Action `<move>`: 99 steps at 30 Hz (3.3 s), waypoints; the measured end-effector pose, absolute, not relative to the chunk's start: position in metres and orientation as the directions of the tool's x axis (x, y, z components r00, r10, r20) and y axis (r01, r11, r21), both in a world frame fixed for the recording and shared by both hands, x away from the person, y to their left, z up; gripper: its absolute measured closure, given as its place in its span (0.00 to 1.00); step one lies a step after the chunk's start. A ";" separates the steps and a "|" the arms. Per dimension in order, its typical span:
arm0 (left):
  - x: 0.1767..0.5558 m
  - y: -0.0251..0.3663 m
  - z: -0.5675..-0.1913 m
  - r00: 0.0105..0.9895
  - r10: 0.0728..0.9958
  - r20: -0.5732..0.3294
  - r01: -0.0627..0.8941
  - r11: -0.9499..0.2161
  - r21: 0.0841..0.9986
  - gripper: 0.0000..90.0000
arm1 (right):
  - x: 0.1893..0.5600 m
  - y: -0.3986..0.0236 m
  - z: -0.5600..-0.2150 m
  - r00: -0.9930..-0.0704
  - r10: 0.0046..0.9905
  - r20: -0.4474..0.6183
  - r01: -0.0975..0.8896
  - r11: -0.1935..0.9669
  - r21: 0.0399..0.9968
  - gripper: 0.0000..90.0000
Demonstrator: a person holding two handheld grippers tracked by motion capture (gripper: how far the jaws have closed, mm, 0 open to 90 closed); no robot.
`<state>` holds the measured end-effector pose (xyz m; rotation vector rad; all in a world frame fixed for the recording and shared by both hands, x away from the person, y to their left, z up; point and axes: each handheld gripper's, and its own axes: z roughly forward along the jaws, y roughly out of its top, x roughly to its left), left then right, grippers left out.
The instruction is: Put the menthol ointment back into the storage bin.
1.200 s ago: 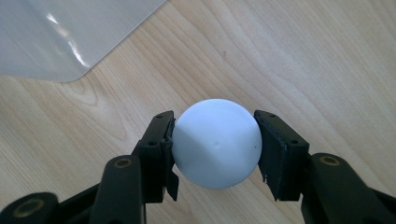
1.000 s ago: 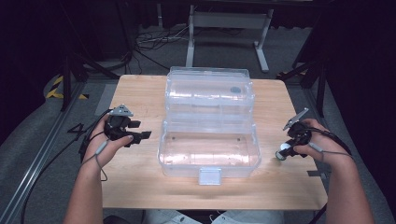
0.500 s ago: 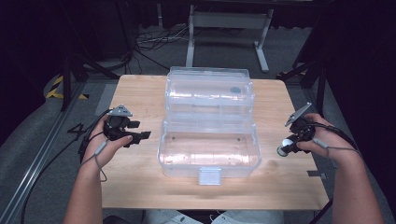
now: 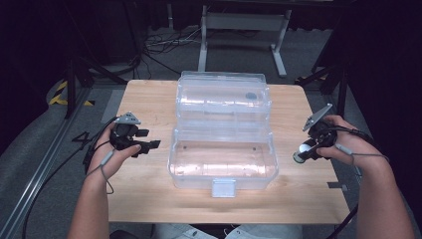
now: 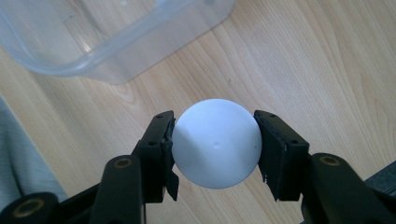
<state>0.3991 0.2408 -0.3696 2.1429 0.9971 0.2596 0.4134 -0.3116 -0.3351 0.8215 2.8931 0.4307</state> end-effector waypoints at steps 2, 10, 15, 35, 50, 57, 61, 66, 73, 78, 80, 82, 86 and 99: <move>0.399 0.241 -0.370 0.677 0.726 -0.121 0.576 -0.420 0.701 0.40 | 0.411 -0.306 -0.328 -0.860 0.510 -0.022 0.480 0.823 0.303 0.56; 0.399 0.241 -0.370 0.682 0.722 -0.120 0.574 -0.425 0.700 0.40 | 0.407 -0.293 -0.309 -0.887 0.461 -0.020 0.429 0.841 0.329 0.56; 0.399 0.241 -0.370 0.677 0.726 -0.120 0.576 -0.422 0.700 0.40 | 0.406 -0.286 -0.301 -0.904 0.427 -0.030 0.395 0.858 0.328 0.56; 0.398 0.242 -0.370 0.682 0.721 -0.120 0.575 -0.428 0.697 0.40 | 0.392 -0.250 -0.283 -0.963 0.267 -0.031 0.242 0.909 0.339 0.56; 0.398 0.244 -0.370 0.681 0.722 -0.119 0.575 -0.427 0.698 0.40 | 0.393 -0.226 -0.292 -0.982 0.183 -0.041 0.161 0.934 0.319 0.56; 0.398 0.244 -0.370 0.682 0.721 -0.117 0.573 -0.429 0.698 0.40 | 0.394 -0.216 -0.300 -0.988 0.150 -0.030 0.133 0.941 0.310 0.56; 0.398 0.244 -0.369 0.684 0.720 -0.116 0.572 -0.431 0.698 0.40 | 0.395 -0.212 -0.306 -0.989 0.145 -0.024 0.131 0.946 0.296 0.56; 0.397 0.245 -0.369 0.680 0.723 -0.119 0.575 -0.426 0.699 0.40 | 0.397 -0.206 -0.315 -0.991 0.136 -0.010 0.128 0.952 0.279 0.56; 0.397 0.245 -0.369 0.681 0.723 -0.119 0.575 -0.427 0.698 0.40 | 0.400 -0.200 -0.329 -0.993 0.122 -0.001 0.117 0.958 0.262 0.56; 0.397 0.245 -0.369 0.681 0.722 -0.118 0.575 -0.428 0.697 0.40 | 0.401 -0.198 -0.337 -0.991 0.133 0.011 0.132 0.960 0.248 0.56; 0.397 0.245 -0.369 0.682 0.722 -0.118 0.574 -0.429 0.697 0.40 | 0.402 -0.198 -0.341 -0.991 0.134 0.015 0.134 0.961 0.240 0.56; 0.397 0.245 -0.369 0.682 0.722 -0.118 0.574 -0.429 0.697 0.40 | 0.403 -0.197 -0.343 -0.992 0.129 0.015 0.129 0.963 0.238 0.56; 0.397 0.246 -0.370 0.682 0.722 -0.120 0.577 -0.430 0.695 0.40 | 0.405 -0.195 -0.353 -0.991 0.130 0.020 0.131 0.967 0.219 0.56; 0.397 0.246 -0.371 0.679 0.723 -0.123 0.580 -0.426 0.694 0.39 | 0.407 -0.191 -0.371 -0.991 0.128 0.034 0.132 0.974 0.186 0.56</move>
